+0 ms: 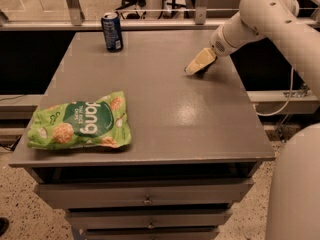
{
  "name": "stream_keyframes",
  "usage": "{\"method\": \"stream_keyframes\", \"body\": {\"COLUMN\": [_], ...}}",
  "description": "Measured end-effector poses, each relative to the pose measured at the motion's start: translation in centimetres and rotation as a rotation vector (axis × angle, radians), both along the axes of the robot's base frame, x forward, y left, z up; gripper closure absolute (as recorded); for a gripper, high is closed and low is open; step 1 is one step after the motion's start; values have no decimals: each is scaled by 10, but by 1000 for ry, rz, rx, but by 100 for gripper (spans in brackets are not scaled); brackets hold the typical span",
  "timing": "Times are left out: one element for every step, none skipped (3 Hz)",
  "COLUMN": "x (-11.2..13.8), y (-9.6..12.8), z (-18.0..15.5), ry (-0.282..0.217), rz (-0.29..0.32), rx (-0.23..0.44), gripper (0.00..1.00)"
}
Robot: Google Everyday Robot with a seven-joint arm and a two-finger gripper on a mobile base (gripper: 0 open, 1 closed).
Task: Move rxbar chocolate near green rice chip bag
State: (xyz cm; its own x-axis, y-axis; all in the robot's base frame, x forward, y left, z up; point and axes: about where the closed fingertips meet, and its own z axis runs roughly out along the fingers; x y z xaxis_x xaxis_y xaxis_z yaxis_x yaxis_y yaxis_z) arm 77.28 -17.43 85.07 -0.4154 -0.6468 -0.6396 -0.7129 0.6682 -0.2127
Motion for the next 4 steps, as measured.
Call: {"method": "stream_keyframes", "body": {"x": [2, 0, -4, -19], "y": [-6, -10, -5, 14], "z": [-9, -14, -8, 14], "ry": [30, 63, 76, 77], "rz": [-29, -55, -50, 20], "rx": [11, 27, 66, 122], "gripper": [24, 47, 71, 95]}}
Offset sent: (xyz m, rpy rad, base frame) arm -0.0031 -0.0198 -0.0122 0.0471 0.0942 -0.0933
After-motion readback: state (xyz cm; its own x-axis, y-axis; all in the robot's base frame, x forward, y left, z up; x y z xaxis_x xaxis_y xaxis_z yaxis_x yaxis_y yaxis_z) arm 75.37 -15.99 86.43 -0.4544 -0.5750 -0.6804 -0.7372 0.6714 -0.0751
